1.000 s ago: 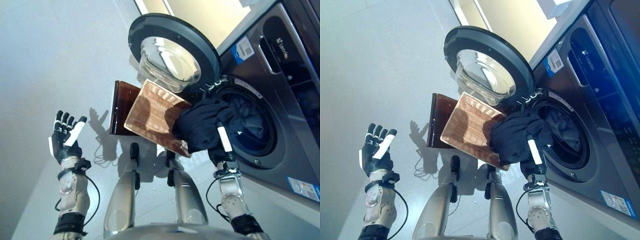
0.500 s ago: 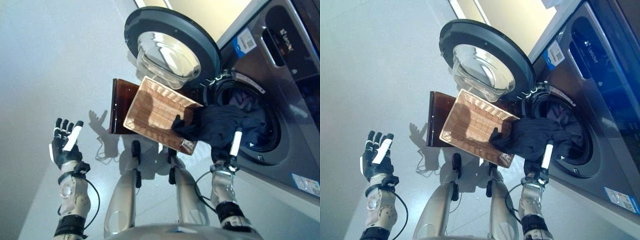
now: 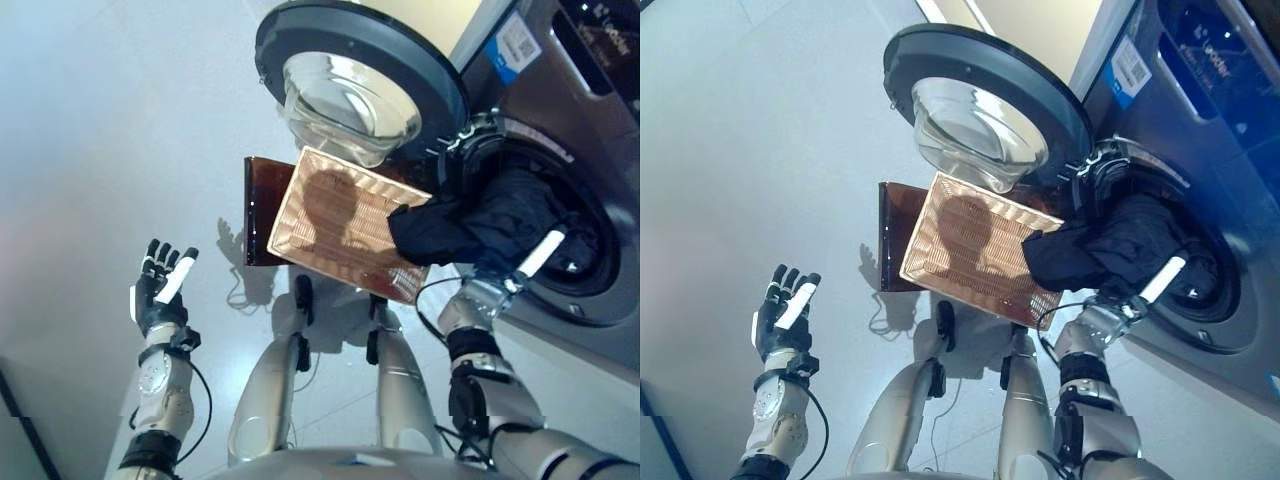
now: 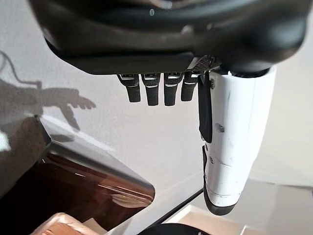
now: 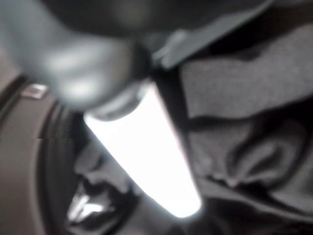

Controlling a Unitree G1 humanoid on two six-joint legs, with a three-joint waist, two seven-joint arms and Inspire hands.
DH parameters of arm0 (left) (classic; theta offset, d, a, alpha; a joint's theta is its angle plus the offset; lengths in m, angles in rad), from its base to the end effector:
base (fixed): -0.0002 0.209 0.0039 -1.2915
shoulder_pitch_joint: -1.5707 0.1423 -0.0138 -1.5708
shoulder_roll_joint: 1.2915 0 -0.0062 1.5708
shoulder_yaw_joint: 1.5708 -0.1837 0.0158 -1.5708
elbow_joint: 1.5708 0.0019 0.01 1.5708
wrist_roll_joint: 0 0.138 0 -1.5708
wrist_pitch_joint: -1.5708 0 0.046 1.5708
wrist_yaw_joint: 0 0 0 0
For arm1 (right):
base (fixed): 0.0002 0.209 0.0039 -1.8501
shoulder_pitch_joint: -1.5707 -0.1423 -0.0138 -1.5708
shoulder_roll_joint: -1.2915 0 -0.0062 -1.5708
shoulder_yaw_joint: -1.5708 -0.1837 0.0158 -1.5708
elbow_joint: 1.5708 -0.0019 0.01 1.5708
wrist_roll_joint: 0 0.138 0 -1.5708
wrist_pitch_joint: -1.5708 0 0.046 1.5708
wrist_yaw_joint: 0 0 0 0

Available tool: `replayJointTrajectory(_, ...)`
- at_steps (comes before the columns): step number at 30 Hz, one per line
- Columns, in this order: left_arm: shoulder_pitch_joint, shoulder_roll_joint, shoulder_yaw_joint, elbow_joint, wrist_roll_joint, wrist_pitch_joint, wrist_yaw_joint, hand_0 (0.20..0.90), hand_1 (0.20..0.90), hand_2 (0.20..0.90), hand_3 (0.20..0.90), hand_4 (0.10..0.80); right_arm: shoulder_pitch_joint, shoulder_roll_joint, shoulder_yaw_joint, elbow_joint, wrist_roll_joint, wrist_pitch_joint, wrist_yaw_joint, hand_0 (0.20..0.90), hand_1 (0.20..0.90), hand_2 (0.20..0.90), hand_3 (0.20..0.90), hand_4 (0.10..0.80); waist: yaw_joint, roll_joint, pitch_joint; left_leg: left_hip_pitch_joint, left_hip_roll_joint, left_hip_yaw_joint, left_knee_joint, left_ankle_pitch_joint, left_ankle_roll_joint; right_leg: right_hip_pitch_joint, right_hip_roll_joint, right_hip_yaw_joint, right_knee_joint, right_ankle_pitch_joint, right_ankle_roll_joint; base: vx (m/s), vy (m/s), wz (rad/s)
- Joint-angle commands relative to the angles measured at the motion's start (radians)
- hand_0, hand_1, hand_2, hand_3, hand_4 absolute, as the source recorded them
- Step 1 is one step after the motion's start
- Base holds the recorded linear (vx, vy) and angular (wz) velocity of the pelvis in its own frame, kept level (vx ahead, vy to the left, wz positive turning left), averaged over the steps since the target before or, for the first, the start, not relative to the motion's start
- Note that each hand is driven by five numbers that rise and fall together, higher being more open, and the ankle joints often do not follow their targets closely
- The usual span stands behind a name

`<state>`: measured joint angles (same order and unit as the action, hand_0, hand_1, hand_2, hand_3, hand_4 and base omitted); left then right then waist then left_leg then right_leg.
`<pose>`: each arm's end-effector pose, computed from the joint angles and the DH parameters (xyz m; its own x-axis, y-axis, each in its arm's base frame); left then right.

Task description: Pick up the clothes and place them into the washing machine

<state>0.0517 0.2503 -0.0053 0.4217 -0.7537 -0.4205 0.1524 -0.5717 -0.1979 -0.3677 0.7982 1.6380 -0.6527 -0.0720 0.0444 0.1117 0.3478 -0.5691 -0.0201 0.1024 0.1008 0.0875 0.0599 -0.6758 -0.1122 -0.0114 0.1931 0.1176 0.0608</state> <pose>0.1714 0.2253 -0.0149 0.8914 0.4312 -0.1396 -0.4496 0.8022 -0.3927 0.2782 -0.2506 0.0485 0.5701 -0.7776 -0.2652 0.2206 -0.1661 0.9611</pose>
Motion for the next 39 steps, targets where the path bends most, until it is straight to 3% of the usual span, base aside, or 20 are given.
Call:
replayJointTrajectory(1, 0.012, 0.065, 0.031, -0.085, 0.019, -0.07, 0.006, 0.9, 0.9, 0.9, 0.9, 0.8, -0.016, -0.15, -0.055, -0.05, -0.081, -0.154, -0.039, 0.2, 0.2, 0.2, 0.2, 0.3, -0.006, 0.036, -0.037, -0.063, -0.012, -0.053, 0.004, -0.006, -0.072, -0.043, -0.005, -0.032, -0.004, -0.051, -0.008, -0.019, -0.027, -0.05)
replayJointTrajectory(4, 0.022, 0.068, 0.022, -0.11, 0.018, -0.067, 0.009, 0.9, 0.9, 0.9, 0.9, 0.8, -0.029, -0.176, -0.066, -0.036, -0.109, -0.167, -0.088, 0.2, 0.2, 0.2, 0.2, 0.3, -0.004, 0.057, -0.031, -0.076, -0.013, -0.047, -0.006, 0.003, -0.073, -0.076, -0.005, -0.024, 0.026, -0.06, -0.012, -0.024, -0.013, -0.07)
replayJointTrajectory(9, 0.018, 0.082, 0.011, -0.122, 0.028, -0.074, 0.001, 0.9, 0.9, 0.9, 0.9, 0.8, -0.103, -0.313, -0.077, 0.013, -0.15, -0.157, -0.127, 0.2, 0.2, 0.2, 0.2, 0.3, -0.002, 0.087, -0.033, -0.085, -0.016, -0.04, -0.039, 0.021, -0.085, -0.131, -0.008, -0.006, 0.076, -0.086, -0.014, 0.006, -0.006, -0.02)
replayJointTrajectory(17, 0.012, 0.088, -0.019, -0.134, 0.038, -0.075, -0.002, 0.9, 0.9, 0.9, 0.9, 0.8, -0.211, -0.509, -0.042, -0.015, -0.249, -0.175, -0.206, 0.2, 0.2, 0.2, 0.2, 0.3, 0.002, 0.096, -0.037, -0.087, -0.012, -0.032, -0.066, 0.036, -0.091, -0.175, -0.009, 0.004, 0.119, -0.101, -0.017, 0.024, -0.025, 0.0)
replayJointTrajectory(18, 0.016, 0.098, -0.029, -0.133, 0.04, -0.077, -0.007, 0.9, 0.9, 0.9, 0.9, 0.8, -0.272, -0.596, -0.013, 0.022, -0.279, -0.157, -0.233, 0.2, 0.2, 0.2, 0.2, 0.3, 0.009, 0.094, -0.042, -0.079, -0.013, -0.034, -0.069, 0.03, -0.094, -0.175, -0.011, 0.006, 0.133, -0.117, -0.016, 0.042, -0.039, 0.07)
replayJointTrajectory(27, 0.008, 0.11, -0.041, -0.148, 0.035, -0.089, -0.002, 0.9, 0.9, 0.9, 0.9, 0.8, -0.493, -0.787, 0.146, 0.01, -0.39, -0.167, -0.326, 0.2, 0.2, 0.2, 0.2, 0.3, 0.006, 0.076, -0.044, -0.059, -0.003, -0.038, -0.107, 0.043, -0.114, -0.191, -0.008, 0.003, 0.179, -0.146, -0.02, 0.054, -0.044, 0.08)
replayJointTrajectory(33, 0.003, 0.106, -0.044, -0.171, 0.024, -0.095, 0.0, 0.9, 0.9, 0.9, 0.9, 0.8, -0.53, -0.801, 0.167, 0.025, -0.388, -0.176, -0.335, 0.2, 0.2, 0.2, 0.2, 0.3, 0.004, 0.077, -0.041, -0.065, -0.001, -0.037, -0.113, 0.049, -0.115, -0.213, -0.003, -0.001, 0.196, -0.145, -0.023, 0.024, -0.015, 0.04)
replayJointTrajectory(39, 0.002, 0.097, -0.03, -0.179, 0.015, -0.105, 0.009, 0.9, 0.9, 0.9, 0.9, 0.8, -0.48, -0.735, 0.127, -0.017, -0.413, -0.203, -0.364, 0.2, 0.2, 0.2, 0.2, 0.3, 0.003, 0.087, -0.034, -0.072, -0.004, -0.038, -0.116, 0.048, -0.112, -0.228, -0.003, -0.001, 0.2, -0.148, -0.022, 0.015, 0.001, 0.01)
